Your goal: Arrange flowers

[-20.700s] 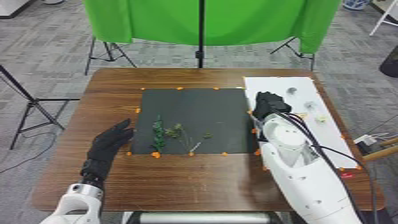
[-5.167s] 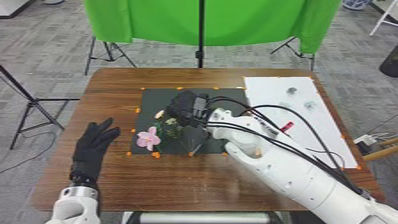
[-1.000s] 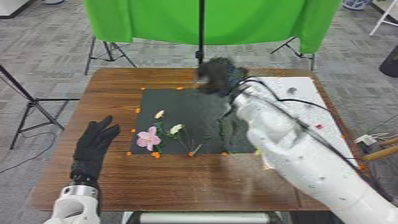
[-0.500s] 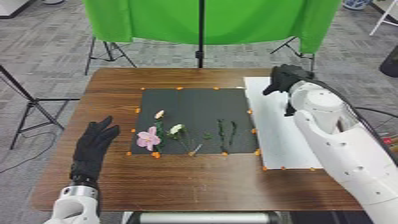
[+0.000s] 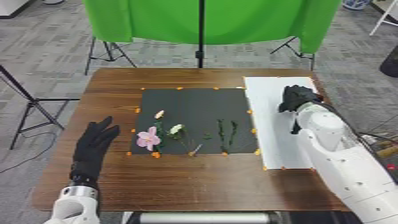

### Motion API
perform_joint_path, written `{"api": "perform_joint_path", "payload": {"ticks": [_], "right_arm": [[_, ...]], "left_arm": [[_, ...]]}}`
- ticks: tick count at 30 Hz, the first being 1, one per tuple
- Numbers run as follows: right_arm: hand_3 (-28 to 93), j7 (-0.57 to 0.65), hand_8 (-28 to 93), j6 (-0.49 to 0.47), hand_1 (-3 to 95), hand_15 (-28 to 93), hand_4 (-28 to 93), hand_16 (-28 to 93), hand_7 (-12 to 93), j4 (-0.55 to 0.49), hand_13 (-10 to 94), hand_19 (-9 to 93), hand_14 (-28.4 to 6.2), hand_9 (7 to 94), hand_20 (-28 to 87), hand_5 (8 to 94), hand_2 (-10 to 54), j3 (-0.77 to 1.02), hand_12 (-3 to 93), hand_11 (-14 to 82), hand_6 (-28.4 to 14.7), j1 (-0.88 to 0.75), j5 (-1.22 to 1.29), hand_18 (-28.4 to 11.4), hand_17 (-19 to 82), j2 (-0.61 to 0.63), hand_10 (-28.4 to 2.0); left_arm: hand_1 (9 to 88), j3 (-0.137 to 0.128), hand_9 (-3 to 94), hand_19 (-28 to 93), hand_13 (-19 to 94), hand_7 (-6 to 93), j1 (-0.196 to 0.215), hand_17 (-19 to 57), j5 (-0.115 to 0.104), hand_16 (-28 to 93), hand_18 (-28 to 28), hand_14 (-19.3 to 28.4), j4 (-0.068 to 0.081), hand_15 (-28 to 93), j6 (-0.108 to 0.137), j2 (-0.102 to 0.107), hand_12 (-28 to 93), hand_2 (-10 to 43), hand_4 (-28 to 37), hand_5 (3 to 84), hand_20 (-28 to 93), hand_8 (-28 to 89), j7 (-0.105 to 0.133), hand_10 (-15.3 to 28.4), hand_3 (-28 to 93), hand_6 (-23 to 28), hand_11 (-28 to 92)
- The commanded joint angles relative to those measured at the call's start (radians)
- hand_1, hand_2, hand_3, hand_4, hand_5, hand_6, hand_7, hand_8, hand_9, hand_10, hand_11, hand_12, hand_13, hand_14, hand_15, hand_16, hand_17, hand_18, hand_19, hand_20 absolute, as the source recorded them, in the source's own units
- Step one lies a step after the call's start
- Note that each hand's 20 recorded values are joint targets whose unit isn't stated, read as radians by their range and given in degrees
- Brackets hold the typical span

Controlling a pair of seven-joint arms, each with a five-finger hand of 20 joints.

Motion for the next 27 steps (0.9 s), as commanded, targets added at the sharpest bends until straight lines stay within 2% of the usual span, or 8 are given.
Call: {"api": "perform_joint_path", "payload": {"ticks": [1,3,6,11,19,27], "right_arm": [[54,-0.038,8,0.243,59.1,58,-15,33,17,0.053,91,93,-1.3,85.8,56,73.6,-9.5,-0.012,31.2,7.6,-1.3,-0.054,-0.02,-10.1,65,-0.002,-9.9],[53,-0.045,10,0.289,62.9,58,-15,34,19,0.026,92,93,-1.1,90.3,57,77.7,-9.5,-0.017,34.1,6.8,-0.8,-0.052,-0.002,-9.9,67,0.01,-8.9],[53,-0.063,10,0.352,63.3,58,-15,34,19,-0.042,93,93,-0.9,91.5,57,78.9,-9.5,-0.048,35.1,6.9,-0.8,-0.036,0.053,-9.7,68,0.035,-8.4],[54,-0.111,10,0.376,62.7,58,-15,35,20,-0.155,93,93,-0.5,91.9,58,79.3,-9.5,-0.155,35.6,7.0,-0.5,0.018,0.123,-9.6,68,0.051,-8.4],[55,-0.211,10,0.296,62.1,58,-15,35,20,-0.185,93,93,-0.3,91.2,59,78.7,-9.5,-0.345,35.9,6.6,0.0,0.112,0.182,-9.5,67,-0.012,-8.7],[56,-0.234,9,0.235,60.1,58,-14,36,21,-0.199,92,93,-0.3,90.1,60,77.4,-9.5,-0.414,36.2,6.4,0.4,0.109,0.19,-9.6,67,-0.024,-8.9]], "left_arm": [[17.5,-0.003,43.9,1,34,6.6,0.016,5.3,0.003,2,9.8,14.0,-0.004,10,0.0,-0.005,13,6.5,-28.3,41.6,17,-6,-0.011,13.3,63,3.9,16],[17.6,-0.003,43.9,1,34,6.6,0.014,5.3,0.003,2,9.8,14.0,-0.002,10,0.0,-0.003,13,6.4,-28.3,41.6,17,-6,-0.012,13.2,63,4.0,16],[17.5,-0.002,43.8,1,34,6.7,0.014,5.3,0.003,2,9.8,14.0,-0.002,10,0.001,-0.002,13,6.4,-28.3,41.7,17,-6,-0.013,13.2,63,3.9,16],[17.5,-0.001,43.9,1,34,6.8,0.01,5.3,0.004,2,9.8,14.0,0.0,10,-0.004,-0.001,13,6.5,-28.3,41.7,17,-6,-0.018,13.2,63,4.0,16],[17.6,0.004,43.7,1,34,6.8,0.001,5.3,0.006,1,9.8,13.7,0.004,10,-0.009,-0.004,13,6.4,-28.3,41.7,17,-6,-0.016,13.1,63,3.9,16],[17.6,0.007,43.2,1,33,6.7,-0.007,5.3,0.005,1,9.8,13.5,0.01,10,-0.009,-0.005,13,6.3,-28.3,41.2,16,-6,-0.014,13.0,63,3.8,16]]}}
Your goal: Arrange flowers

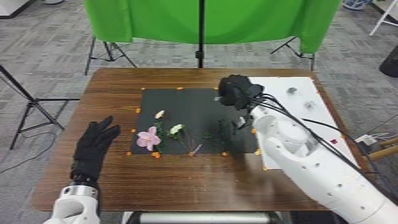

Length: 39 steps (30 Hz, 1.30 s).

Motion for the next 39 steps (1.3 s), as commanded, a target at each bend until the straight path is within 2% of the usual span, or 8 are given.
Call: {"api": "perform_joint_path", "payload": {"ticks": [1,11,22,25,28,31,34,39], "right_arm": [[56,-0.013,9,-0.047,59.6,58,-14,36,21,-0.036,92,93,-0.4,89.9,60,77.0,-9.5,-0.06,36.2,6.4,0.4,-0.026,0.021,-9.6,67,-0.022,-8.9],[57,-0.023,8,-0.072,57.1,59,-14,35,21,-0.064,92,93,-0.6,87.9,60,76.7,-9.5,-0.086,33.4,9.4,0.6,-0.048,0.055,-9.9,66,-0.013,-10.5],[56,-0.023,7,-0.112,50.4,60,-14,35,18,-0.068,91,93,-1.4,82.3,61,72.7,-9.5,-0.062,20.4,18.5,-0.3,-0.059,0.061,-10.4,65,-0.016,-12.5],[61,-0.017,3,-0.118,45.5,60,-16,35,17,-0.076,90,93,-1.4,81.3,61,71.1,-9.5,-0.05,20.0,18.8,-0.1,-0.062,0.072,-10.5,65,-0.011,-12.7],[64,-0.018,-9,-0.132,40.3,60,-18,34,18,-0.083,90,93,-1.6,80.9,61,69.6,-9.5,-0.031,19.6,18.5,0.3,-0.063,0.083,-10.9,65,-0.009,-12.9],[62,-0.006,-9,-0.115,36.9,59,-18,34,17,-0.098,90,93,-2.0,80.6,61,69.1,-9.5,0.014,19.3,18.0,0.1,-0.067,0.096,-11.0,65,-0.008,-13.5],[61,0.037,-9,-0.044,33.2,59,-18,34,17,-0.101,90,93,-2.4,80.5,60,68.7,-9.5,0.082,19.1,17.7,-0.2,-0.056,0.101,-11.5,64,0.001,-13.9],[63,0.142,-9,0.017,31.7,60,-16,35,17,-0.053,88,93,-3.9,78.5,60,68.1,-9.5,0.219,19.7,16.9,-0.1,-0.032,0.068,-12.8,62,0.034,-14.3]], "left_arm": [[17.6,0.004,43.2,1,33,6.6,-0.001,5.3,0.004,1,9.8,13.5,0.009,10,-0.006,-0.005,13,6.3,-28.3,41.2,16,-6,-0.008,13.0,63,3.7,16],[17.7,0.006,43.4,1,33,6.7,0.0,5.3,0.004,1,9.7,13.5,0.011,10,-0.009,-0.008,12,6.2,-28.3,41.2,17,-6,-0.004,12.7,63,3.8,16],[17.9,0.007,43.9,1,34,6.6,-0.002,5.2,0.003,2,9.8,14.0,0.012,10,-0.01,-0.008,13,6.2,-28.3,41.6,17,-6,-0.006,13.1,63,4.0,16],[17.9,0.005,43.9,1,34,6.5,0.0,5.2,0.004,2,9.8,14.0,0.011,10,-0.009,-0.007,13,6.1,-28.3,41.6,17,-6,-0.005,13.1,63,4.1,16],[18.0,0.005,44.1,1,34,6.5,0.003,5.2,0.005,2,9.8,14.1,0.009,10,-0.007,-0.009,13,6.0,-28.3,41.7,17,-6,-0.004,13.3,63,4.1,16],[18.0,0.006,44.3,1,34,6.6,0.004,5.3,0.004,2,9.8,14.1,0.008,10,-0.006,-0.011,13,6.0,-28.3,41.8,17,-6,-0.001,13.4,63,4.1,16],[17.9,0.007,44.3,1,34,6.7,0.0,5.3,0.005,2,9.8,14.1,0.009,10,-0.007,-0.01,13,5.9,-28.3,41.7,17,-6,-0.004,13.3,64,4.0,16],[17.7,0.001,44.1,1,34,6.6,0.011,5.3,0.004,2,9.9,14.0,0.003,10,-0.002,-0.008,13,5.8,-28.3,41.6,17,-6,-0.002,13.2,64,3.8,15]]}}
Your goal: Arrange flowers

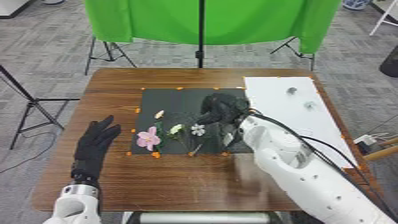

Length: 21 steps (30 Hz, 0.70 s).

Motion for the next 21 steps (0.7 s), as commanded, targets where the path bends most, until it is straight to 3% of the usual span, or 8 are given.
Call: {"api": "perform_joint_path", "payload": {"ticks": [1,4,11,15,21], "right_arm": [[64,0.163,-9,0.134,31.7,60,-16,35,17,0.055,87,93,-4.1,77.8,60,68.0,-9.5,0.216,19.8,16.8,-0.1,0.049,-0.057,-12.8,62,0.058,-14.4],[65,0.221,-9,0.142,32.6,60,-16,35,17,0.116,87,93,-4.4,76.5,60,67.4,-9.5,0.291,19.8,16.2,-0.2,0.046,-0.101,-12.8,62,0.075,-14.7],[64,0.305,-8,-0.056,33.1,61,-15,35,15,0.23,83,93,-5.9,70.2,59,63.3,-9.5,0.409,20.0,14.4,-1.2,0.019,-0.213,-13.7,60,0.065,-16.3],[63,0.299,-8,-0.145,32.4,63,-14,34,13,0.291,80,93,-7.7,65.4,59,60.0,-9.5,0.442,20.3,13.3,-1.3,0.006,-0.243,-14.6,58,0.035,-16.6],[63,0.284,-7,-0.19,31.7,64,-14,34,13,0.335,79,93,-8.0,64.2,58,58.2,-9.5,0.461,20.6,13.0,-1.1,-0.036,-0.268,-14.9,57,0.014,-17.1]], "left_arm": [[17.7,-0.002,44.1,1,34,6.6,0.018,5.3,0.004,2,9.9,14.0,0.0,10,-0.002,-0.005,13,5.8,-28.3,41.5,17,-6,-0.003,13.2,64,3.8,15],[17.6,-0.001,44.0,1,34,6.5,0.02,5.3,0.004,2,9.8,13.9,0.0,10,0.002,-0.004,13,5.8,-28.3,41.4,17,-6,-0.007,13.1,64,3.7,15],[17.9,-0.002,43.9,1,34,6.5,0.016,5.2,0.005,2,9.8,13.8,-0.001,10,0.0,-0.002,13,5.9,-28.3,41.4,17,-6,-0.011,13.0,64,3.8,15],[18.0,0.001,43.8,1,34,6.5,0.014,5.2,0.006,2,9.8,13.8,-0.001,10,0.0,-0.004,13,5.9,-28.3,41.4,17,-6,-0.012,13.0,63,3.8,15],[18.0,-0.001,43.8,1,34,6.6,0.014,5.2,0.008,2,9.8,13.9,-0.001,10,-0.003,-0.001,13,6.0,-28.3,41.4,17,-6,-0.016,13.0,63,3.9,15]]}}
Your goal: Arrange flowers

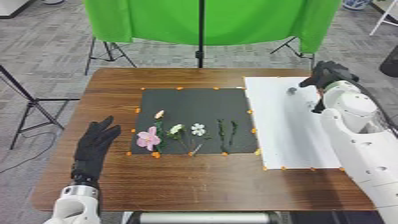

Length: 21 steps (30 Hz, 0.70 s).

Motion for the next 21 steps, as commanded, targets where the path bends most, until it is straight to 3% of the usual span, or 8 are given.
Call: {"api": "perform_joint_path", "payload": {"ticks": [1,6,10,13,15,21], "right_arm": [[63,-0.012,-7,-0.027,32.7,64,-14,33,13,0.058,80,93,-7.8,65.0,57,58.2,-9.5,0.012,20.6,13.3,-0.9,-0.066,-0.05,-14.7,57,-0.032,-16.9],[65,-0.027,-8,0.043,39.9,63,-17,32,15,0.081,83,93,-4.9,70.7,57,61.3,-9.5,0.0,20.1,15.7,1.0,-0.098,-0.074,-13.4,60,-0.035,-14.6],[65,-0.068,-7,0.182,46.5,62,-20,32,18,0.119,87,93,-3.1,76.0,58,65.1,-9.5,-0.017,19.7,17.7,2.2,-0.112,-0.106,-12.2,62,-0.038,-13.2],[54,-0.078,4,0.273,58.7,61,-18,33,20,0.132,90,93,-1.8,85.5,59,73.1,-9.5,-0.028,30.5,9.8,2.2,-0.104,-0.098,-11.5,65,-0.033,-11.1],[54,-0.079,7,0.321,62.9,60,-18,33,21,0.115,92,93,-1.3,91.0,60,78.2,-9.5,-0.033,34.4,7.0,1.7,-0.101,-0.081,-11.0,67,-0.023,-9.6],[54,-0.092,8,0.373,64.1,60,-18,33,21,-0.021,93,93,-0.9,92.5,60,80.2,-9.5,-0.138,35.8,6.5,1.1,-0.047,0.035,-10.6,68,0.02,-8.6]], "left_arm": [[18.1,-0.001,43.8,1,34,6.6,0.009,5.2,0.007,2,9.8,13.9,0.0,10,-0.003,-0.001,13,6.0,-28.3,41.4,17,-6,-0.015,13.0,63,3.9,15],[17.9,-0.001,43.8,1,34,6.6,0.01,5.2,0.006,2,9.8,13.9,-0.001,10,-0.007,-0.002,13,6.0,-28.3,41.4,17,-6,-0.015,13.1,63,3.9,15],[17.9,-0.001,43.8,1,34,6.5,0.014,5.2,0.005,2,9.8,13.9,-0.002,10,-0.004,-0.005,13,6.0,-28.3,41.5,17,-6,-0.01,13.0,63,4.0,16],[18.0,0.0,43.8,1,34,6.4,0.012,5.2,0.004,2,9.8,13.8,-0.001,10,-0.002,-0.006,13,6.0,-28.3,41.4,17,-6,-0.006,13.0,63,3.9,16],[17.9,-0.001,43.8,1,34,6.4,0.011,5.2,0.004,2,9.8,13.8,0.0,10,-0.002,-0.005,13,6.0,-28.3,41.4,17,-6,-0.005,13.0,64,3.9,16],[18.0,0.0,43.8,1,34,6.5,0.015,5.2,0.004,2,9.8,13.8,0.0,10,0.0,-0.006,13,6.0,-28.3,41.3,17,-6,-0.006,13.0,63,3.8,16]]}}
